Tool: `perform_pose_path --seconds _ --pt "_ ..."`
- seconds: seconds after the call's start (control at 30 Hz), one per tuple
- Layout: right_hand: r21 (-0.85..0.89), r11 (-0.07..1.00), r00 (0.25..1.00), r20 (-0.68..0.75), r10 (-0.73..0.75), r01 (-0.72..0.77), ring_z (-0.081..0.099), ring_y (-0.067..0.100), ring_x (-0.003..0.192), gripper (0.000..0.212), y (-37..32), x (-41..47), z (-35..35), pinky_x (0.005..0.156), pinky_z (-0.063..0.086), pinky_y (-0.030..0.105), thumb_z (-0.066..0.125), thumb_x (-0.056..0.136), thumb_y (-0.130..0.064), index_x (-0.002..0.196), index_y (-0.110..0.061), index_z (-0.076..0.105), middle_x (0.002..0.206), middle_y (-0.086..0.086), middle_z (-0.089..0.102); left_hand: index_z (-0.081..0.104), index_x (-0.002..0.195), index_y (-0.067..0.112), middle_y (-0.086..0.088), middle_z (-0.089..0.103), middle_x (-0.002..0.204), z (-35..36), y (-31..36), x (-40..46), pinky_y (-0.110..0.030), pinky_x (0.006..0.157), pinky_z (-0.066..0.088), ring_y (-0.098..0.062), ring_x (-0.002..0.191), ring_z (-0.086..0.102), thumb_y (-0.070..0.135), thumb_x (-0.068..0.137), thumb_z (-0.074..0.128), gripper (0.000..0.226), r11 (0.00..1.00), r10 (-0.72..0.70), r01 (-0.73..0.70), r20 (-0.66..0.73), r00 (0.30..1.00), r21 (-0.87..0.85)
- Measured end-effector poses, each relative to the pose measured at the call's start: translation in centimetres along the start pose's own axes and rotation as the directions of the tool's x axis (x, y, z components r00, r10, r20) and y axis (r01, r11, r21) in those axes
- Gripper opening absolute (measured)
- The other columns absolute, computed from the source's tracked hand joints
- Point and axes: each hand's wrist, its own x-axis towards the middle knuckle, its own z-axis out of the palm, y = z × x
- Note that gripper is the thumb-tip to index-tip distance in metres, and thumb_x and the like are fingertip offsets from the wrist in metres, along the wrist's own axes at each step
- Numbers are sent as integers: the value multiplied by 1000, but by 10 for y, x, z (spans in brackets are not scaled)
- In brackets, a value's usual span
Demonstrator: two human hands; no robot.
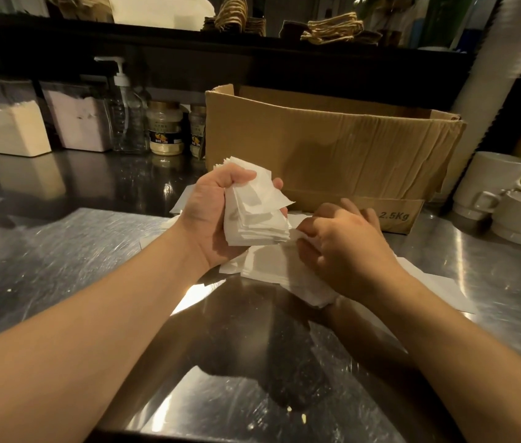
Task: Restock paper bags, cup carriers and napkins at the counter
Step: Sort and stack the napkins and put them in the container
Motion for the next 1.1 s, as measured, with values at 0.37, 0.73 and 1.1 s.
perform_pose_path --seconds 0.37,0.73,1.1 --pt "954 240 917 77 391 -182 71 22 92 16 16 2 -19 74 63 37 62 94 -11 86 -20 72 89 -1 74 43 144 16 -12 63 111 -4 0 2 -45 80 57 -28 91 66 17 67 64 80 1000 -16 16 0 1000 3" --pt "986 -75 987 155 36 -152 70 20 90 9 13 -8 -34 75 63 38 65 87 -24 94 -20 69 92 3 71 65 103 14 -6 74 83 12 -7 -9 -38 69 58 -22 74 72 16 69 57 35 953 -65 68 -19 998 295" --pt "994 87 989 -53 -137 66 61 24 73 54 19 -6 -24 70 49 29 45 97 -45 67 -10 72 73 10 67 57 120 13 -10 67 97 5 4 -5 -41 83 56 -28 89 64 21 86 51 35 998 49 -44 -146 988 34"
